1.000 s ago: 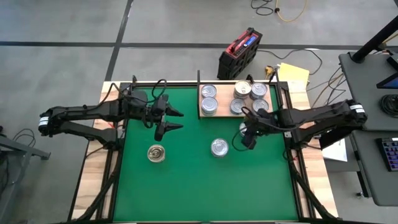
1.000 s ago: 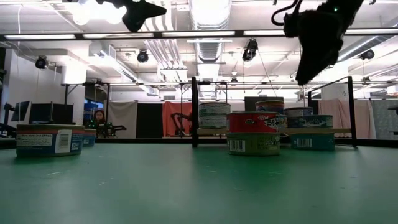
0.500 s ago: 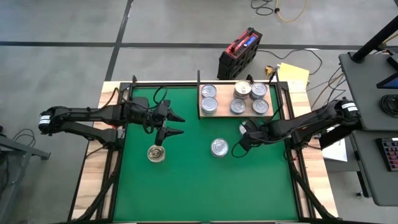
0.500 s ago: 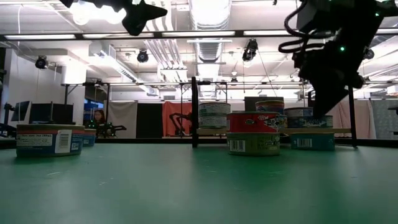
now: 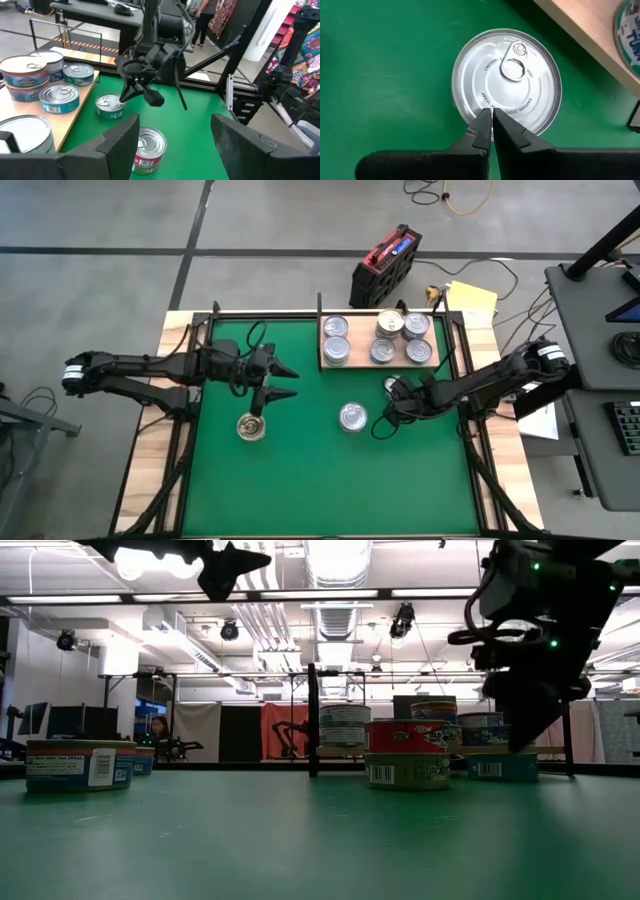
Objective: Stack canned seafood by type on shelf
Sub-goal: Stack the green/blue tuna can on top of the green/blue tuna can on the shelf
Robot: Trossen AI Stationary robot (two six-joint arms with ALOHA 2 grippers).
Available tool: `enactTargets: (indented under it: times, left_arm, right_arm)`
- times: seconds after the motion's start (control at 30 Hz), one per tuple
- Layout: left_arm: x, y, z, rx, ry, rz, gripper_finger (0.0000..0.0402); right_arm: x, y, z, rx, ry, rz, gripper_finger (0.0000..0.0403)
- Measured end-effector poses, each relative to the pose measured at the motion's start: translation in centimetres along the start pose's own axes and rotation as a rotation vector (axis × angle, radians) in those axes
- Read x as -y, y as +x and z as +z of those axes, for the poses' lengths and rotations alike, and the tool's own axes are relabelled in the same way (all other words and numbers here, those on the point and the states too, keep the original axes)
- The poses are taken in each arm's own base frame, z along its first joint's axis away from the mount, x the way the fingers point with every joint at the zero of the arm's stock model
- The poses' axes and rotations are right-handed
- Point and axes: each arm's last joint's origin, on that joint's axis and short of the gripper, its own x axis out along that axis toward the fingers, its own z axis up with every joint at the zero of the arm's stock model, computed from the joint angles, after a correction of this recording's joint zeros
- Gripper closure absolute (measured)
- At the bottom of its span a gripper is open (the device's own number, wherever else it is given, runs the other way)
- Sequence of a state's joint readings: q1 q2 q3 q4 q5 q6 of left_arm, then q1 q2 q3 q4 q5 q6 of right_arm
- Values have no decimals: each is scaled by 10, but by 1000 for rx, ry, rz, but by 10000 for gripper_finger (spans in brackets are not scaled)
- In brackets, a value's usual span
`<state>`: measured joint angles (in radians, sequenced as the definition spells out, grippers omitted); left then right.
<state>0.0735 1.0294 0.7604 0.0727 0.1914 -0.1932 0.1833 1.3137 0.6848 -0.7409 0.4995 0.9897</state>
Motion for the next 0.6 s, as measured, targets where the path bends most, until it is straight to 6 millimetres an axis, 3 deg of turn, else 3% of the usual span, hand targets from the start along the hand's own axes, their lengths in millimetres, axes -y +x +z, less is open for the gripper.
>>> enactTargets:
  times: [0.27, 0.6]
  left_arm:
    - [9, 9, -2, 22, 11, -51, 171]
    - [14, 33, -14, 2, 9, -89, 171]
  right_arm:
    - [-4, 6, -4, -37, 20, 9, 394]
    - [-16, -9, -21, -141, 54, 142, 394]
